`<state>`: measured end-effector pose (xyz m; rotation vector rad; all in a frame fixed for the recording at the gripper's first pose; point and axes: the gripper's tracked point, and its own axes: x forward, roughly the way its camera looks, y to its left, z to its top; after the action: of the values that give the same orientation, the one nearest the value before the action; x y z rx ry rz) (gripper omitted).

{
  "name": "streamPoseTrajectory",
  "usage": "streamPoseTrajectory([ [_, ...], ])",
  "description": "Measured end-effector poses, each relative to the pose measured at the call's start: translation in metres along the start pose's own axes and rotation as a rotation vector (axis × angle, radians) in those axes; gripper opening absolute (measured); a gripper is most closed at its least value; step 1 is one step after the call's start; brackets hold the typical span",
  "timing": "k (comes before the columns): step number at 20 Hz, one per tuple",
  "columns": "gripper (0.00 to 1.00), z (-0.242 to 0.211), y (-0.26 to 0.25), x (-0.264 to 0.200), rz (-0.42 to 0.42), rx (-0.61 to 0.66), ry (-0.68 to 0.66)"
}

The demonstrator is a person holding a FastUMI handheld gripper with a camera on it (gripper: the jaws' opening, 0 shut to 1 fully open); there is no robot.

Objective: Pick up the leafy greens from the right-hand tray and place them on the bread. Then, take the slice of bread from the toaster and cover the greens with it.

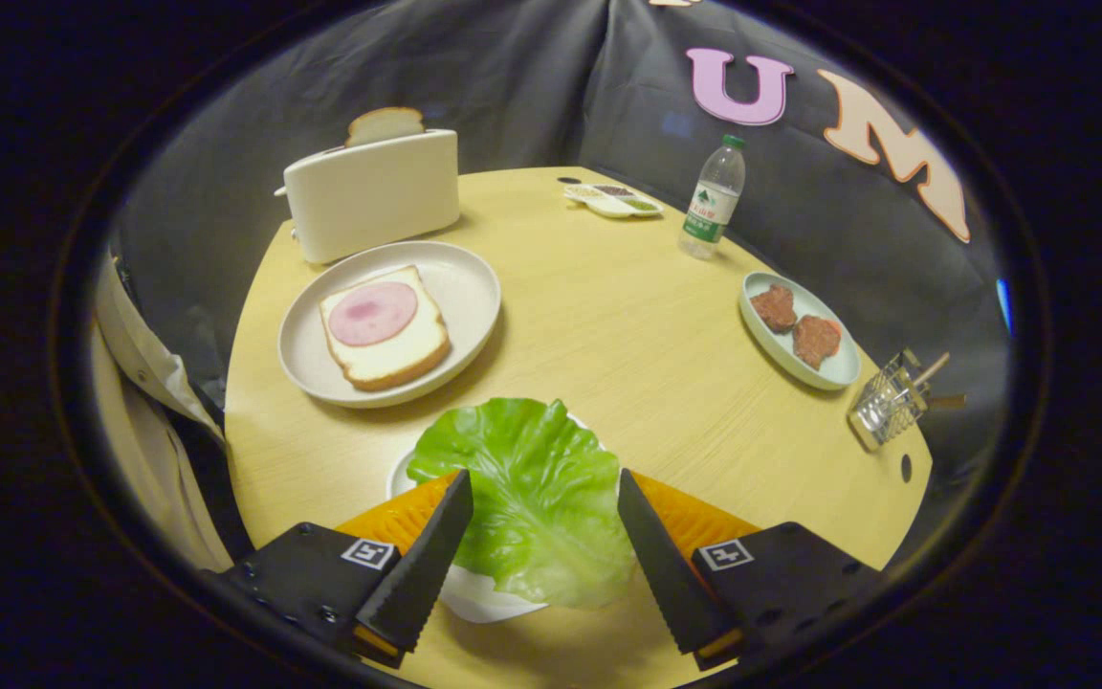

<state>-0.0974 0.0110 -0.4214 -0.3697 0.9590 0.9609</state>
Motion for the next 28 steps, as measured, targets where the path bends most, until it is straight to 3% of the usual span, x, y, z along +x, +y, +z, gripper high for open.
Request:
streamPoseTrajectory([
  [7, 0.99, -0.018, 0.015, 0.017, 0.052, 0.051, 0.068],
  [9, 0.95, -0.019, 0.016, 0.015, 0.063, 0.088, 0.077],
  [19, 0.29, -0.016, 0.017, 0.016, 0.02, 0.125, 0.091],
  [22, 0.28, -0.013, 0.014, 0.012, 0.002, 0.119, 0.093],
  [23, 0.08, -0.017, 0.019, 0.014, 0.01, 0.128, 0.107],
  [28, 0.04, -0.003, 0.02, 0.0, -0.021, 0.127, 0.085],
])
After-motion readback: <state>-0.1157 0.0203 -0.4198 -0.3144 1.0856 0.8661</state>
